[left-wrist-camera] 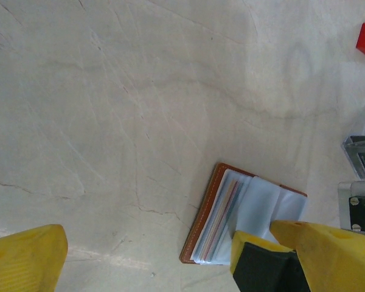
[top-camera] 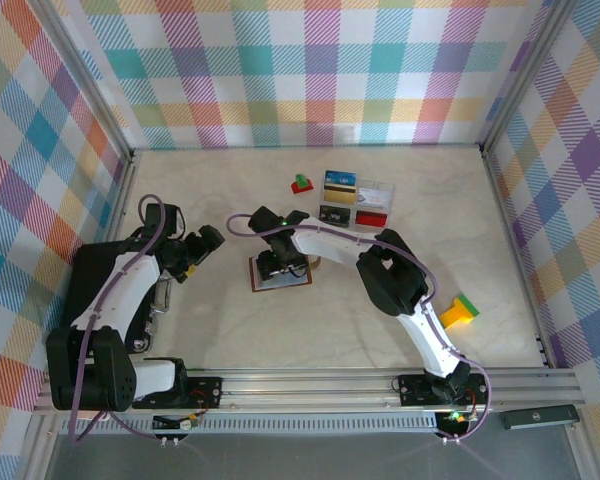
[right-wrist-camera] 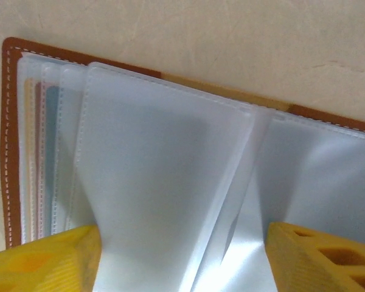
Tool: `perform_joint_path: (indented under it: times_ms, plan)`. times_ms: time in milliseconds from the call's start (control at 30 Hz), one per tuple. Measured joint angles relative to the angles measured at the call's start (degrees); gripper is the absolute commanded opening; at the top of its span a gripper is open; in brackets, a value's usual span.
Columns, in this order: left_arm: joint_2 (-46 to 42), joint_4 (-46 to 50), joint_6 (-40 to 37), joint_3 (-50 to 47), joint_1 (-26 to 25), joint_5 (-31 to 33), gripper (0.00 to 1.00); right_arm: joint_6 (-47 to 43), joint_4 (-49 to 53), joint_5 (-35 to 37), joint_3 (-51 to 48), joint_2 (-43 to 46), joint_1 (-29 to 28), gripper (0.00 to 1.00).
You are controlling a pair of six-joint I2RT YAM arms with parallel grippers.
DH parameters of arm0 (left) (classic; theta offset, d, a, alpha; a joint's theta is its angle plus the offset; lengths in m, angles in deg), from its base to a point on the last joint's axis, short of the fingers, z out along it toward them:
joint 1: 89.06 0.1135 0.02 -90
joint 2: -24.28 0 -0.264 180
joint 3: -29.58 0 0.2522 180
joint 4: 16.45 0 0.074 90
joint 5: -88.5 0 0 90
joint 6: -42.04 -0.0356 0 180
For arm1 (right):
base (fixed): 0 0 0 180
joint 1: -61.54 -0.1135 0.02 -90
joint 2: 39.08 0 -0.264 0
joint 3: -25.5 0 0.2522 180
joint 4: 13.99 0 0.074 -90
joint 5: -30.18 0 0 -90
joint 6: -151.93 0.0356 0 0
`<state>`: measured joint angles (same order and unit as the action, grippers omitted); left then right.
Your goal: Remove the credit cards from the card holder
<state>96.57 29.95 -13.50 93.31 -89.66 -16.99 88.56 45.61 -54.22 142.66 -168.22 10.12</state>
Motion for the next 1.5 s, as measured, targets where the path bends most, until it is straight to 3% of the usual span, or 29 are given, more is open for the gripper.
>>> perform_joint_path:
  times_ms: [367,533,833,1067,1500]
  plan:
    - [5.7,-4.9,2.6,-0.1,-3.2,-4.9,0.65,1.2,-4.1,-0.5,-4.7,2.5,1.2,0.49]
    - [8.5,-10.9,6.2,-1.7,-6.7,-8.3,0.45,1.5,-5.4,-1.3,-6.3,3.4,1.9,0.45]
    - [16.2,-19.1,10.1,-2.6,-14.2,-11.5,0.23,1.7,-7.7,-2.2,-8.8,4.7,2.3,0.39]
    - [21.9,-21.0,11.2,-2.3,-16.6,-11.9,0.15,1.7,-7.9,-2.2,-8.9,4.8,2.3,0.38]
    - [23.1,-20.4,10.7,-1.7,-16.9,-10.5,0.14,2.8,-8.4,2.3,-12.5,7.7,2.7,0.39]
